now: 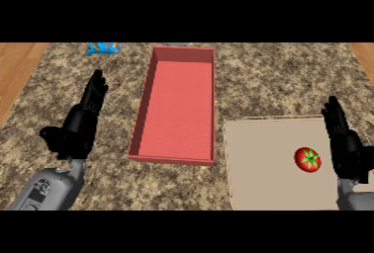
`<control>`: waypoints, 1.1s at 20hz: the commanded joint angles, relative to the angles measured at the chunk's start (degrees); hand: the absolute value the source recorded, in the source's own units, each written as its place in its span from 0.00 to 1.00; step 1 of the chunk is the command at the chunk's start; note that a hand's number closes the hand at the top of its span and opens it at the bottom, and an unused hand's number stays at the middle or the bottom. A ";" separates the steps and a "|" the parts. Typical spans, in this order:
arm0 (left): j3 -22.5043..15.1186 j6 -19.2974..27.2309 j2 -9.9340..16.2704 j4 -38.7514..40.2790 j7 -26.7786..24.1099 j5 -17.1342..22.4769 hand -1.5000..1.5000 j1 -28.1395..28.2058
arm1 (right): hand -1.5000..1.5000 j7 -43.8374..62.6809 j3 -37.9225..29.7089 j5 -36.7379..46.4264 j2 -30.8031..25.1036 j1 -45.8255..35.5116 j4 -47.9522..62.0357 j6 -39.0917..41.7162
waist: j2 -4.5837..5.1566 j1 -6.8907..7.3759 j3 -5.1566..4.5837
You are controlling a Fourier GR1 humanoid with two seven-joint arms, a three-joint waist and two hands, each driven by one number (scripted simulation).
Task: Pick the tomato from the tray and place it in the cardboard box
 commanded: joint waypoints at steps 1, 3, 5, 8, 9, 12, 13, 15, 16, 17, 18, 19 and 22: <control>1.45 -0.15 0.79 4.26 -3.18 -2.42 0.50 3.00 | 0.00 -1.12 0.06 -3.00 -1.40 -1.22 1.47 8.34 | -0.86 -0.53 -0.62; 2.50 2.06 5.74 5.62 0.85 -5.06 0.50 3.76 | 0.00 -4.11 1.69 -6.86 -4.46 -0.94 1.66 19.06 | -0.69 0.44 -0.44; 5.28 0.67 11.72 8.65 1.98 -5.85 0.50 5.23 | 0.00 -4.41 3.84 -9.74 -6.62 -0.75 -0.07 27.68 | -0.56 1.54 -0.32; 3.34 0.86 10.54 9.48 2.49 -6.62 0.50 5.67 | 0.00 -11.63 8.20 13.92 -22.89 -4.62 -4.07 23.61 | -1.05 3.22 -1.29; 3.81 1.38 11.27 10.66 2.51 -7.07 0.50 7.17 | 0.00 -15.87 9.88 16.26 -24.02 -1.99 -3.28 25.09 | -0.71 2.12 -0.65; 5.23 -0.14 13.11 11.16 1.68 -6.40 0.50 8.75 | 0.00 -32.70 7.17 5.38 -19.31 3.90 9.76 34.14 | -0.19 0.98 -0.15; 5.34 0.41 13.00 11.82 4.53 -6.87 0.50 5.73 | 0.00 -35.20 6.36 2.84 -17.80 1.72 12.13 36.63 | -0.04 0.68 -0.12; 5.79 -0.73 13.37 11.90 1.88 -6.28 0.50 7.35 | 0.00 -43.38 4.76 2.22 -20.81 1.27 16.49 42.22 | -0.09 1.09 -0.11; 5.72 0.40 12.15 13.98 2.25 -6.89 0.50 6.63 | 0.00 -45.85 4.81 2.61 -21.23 -1.37 19.18 44.83 | 0.02 1.09 -0.22; 6.15 -0.95 13.53 13.21 3.17 -6.69 0.50 5.31 | 0.00 -49.14 6.73 5.99 -20.25 -2.43 22.59 44.75 | -0.06 1.42 -0.21; 5.92 -1.22 12.56 13.85 2.16 -6.18 0.50 6.39 | 0.00 -51.83 6.23 7.63 -21.42 -4.00 24.22 43.53 | 0.07 1.91 -0.17; 6.46 -1.21 12.61 13.95 1.34 -6.10 0.50 7.02 | 0.00 -54.54 6.83 10.68 -22.51 -4.59 25.13 41.41 | -0.24 1.49 -0.28; 6.13 -1.05 11.72 14.89 0.94 -6.84 0.50 6.30 | 0.00 -55.73 8.50 17.50 -25.24 -8.76 28.26 34.58 | -0.23 1.43 -0.35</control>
